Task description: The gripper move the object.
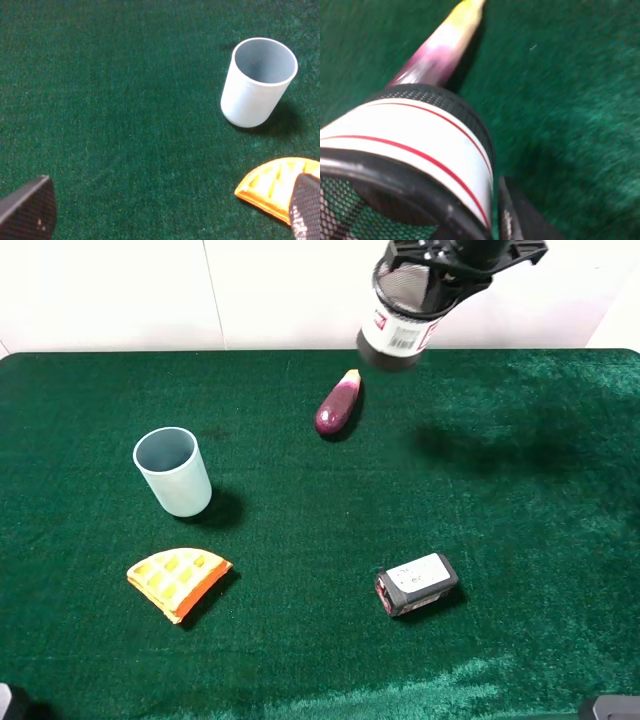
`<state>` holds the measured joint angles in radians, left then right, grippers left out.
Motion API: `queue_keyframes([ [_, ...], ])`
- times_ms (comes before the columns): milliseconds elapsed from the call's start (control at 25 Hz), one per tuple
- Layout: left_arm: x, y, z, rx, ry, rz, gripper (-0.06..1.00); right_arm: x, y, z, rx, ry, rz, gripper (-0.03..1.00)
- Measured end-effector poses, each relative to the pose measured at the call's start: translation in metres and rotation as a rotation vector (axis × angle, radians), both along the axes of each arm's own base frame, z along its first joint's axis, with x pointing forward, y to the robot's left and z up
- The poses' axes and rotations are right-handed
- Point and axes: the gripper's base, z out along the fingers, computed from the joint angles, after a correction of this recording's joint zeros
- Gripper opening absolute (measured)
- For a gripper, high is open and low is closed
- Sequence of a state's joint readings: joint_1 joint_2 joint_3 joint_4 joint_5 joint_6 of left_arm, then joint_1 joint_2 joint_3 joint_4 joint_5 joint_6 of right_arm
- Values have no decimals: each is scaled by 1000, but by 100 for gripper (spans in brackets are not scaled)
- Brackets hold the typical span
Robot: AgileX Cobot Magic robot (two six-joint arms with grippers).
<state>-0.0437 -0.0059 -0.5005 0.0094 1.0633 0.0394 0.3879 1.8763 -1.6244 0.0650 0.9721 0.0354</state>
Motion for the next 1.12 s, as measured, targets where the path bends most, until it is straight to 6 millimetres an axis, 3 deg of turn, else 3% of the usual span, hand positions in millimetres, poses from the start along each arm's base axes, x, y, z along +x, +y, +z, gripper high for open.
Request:
queue_keyframes([
  [400, 0, 0, 0, 0, 0, 0, 94, 31, -32, -42, -31, 47, -72, 3],
  [800, 0, 0, 0, 0, 0, 0, 94, 47, -27, -92, -50, 93, -66, 3],
  [1120, 0, 0, 0, 0, 0, 0, 94, 54, -25, -113, -42, 85, -73, 3],
])
